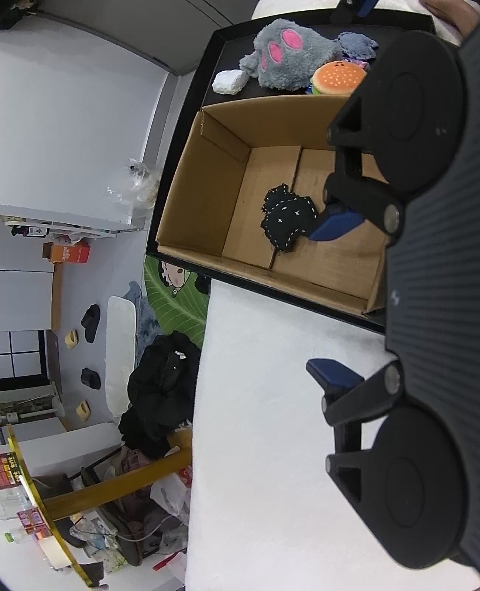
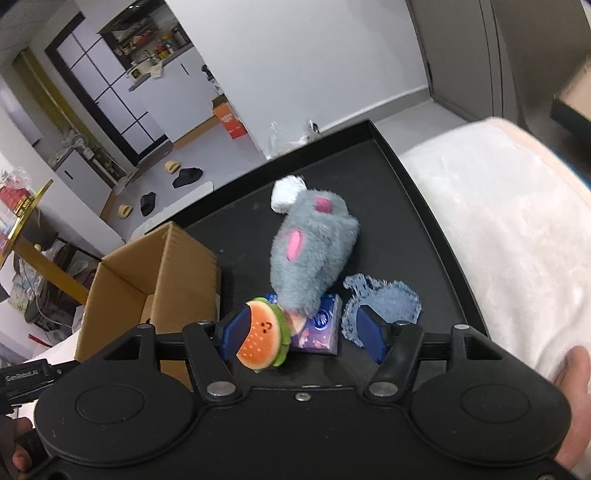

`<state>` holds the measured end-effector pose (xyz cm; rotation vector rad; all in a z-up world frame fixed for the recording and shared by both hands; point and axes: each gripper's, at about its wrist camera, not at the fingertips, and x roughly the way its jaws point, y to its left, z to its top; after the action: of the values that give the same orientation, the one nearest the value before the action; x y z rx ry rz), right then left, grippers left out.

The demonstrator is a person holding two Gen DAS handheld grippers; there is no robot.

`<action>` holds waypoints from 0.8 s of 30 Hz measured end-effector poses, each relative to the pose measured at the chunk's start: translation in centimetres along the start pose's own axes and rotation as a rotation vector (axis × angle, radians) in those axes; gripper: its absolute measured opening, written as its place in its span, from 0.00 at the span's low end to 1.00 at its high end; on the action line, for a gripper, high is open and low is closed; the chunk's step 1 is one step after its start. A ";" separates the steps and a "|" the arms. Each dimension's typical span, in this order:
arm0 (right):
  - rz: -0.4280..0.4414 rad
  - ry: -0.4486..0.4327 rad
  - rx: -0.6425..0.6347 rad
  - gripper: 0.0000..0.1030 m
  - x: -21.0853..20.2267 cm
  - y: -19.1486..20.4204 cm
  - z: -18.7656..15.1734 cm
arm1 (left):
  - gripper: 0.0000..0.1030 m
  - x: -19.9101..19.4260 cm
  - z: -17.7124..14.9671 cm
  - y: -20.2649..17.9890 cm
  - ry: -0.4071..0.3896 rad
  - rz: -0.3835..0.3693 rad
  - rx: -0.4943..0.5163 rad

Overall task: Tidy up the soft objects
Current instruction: 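Return the right gripper to the tray and grasp the blue denim heart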

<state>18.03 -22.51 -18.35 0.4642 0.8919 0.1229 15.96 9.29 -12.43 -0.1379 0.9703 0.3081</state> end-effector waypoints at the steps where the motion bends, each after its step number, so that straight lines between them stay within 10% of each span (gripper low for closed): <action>1: 0.004 0.008 0.008 0.61 0.3 -0.2 -0.1 | 0.68 0.0 0.0 -0.1 -0.002 0.004 0.004; 24: -0.199 0.077 0.004 0.42 5.3 -2.6 -0.5 | 0.69 1.7 0.5 -1.4 0.065 0.045 0.051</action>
<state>20.76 -23.12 -23.54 0.3742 1.0091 -0.0432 17.74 8.45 -13.59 -0.0804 1.0459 0.3215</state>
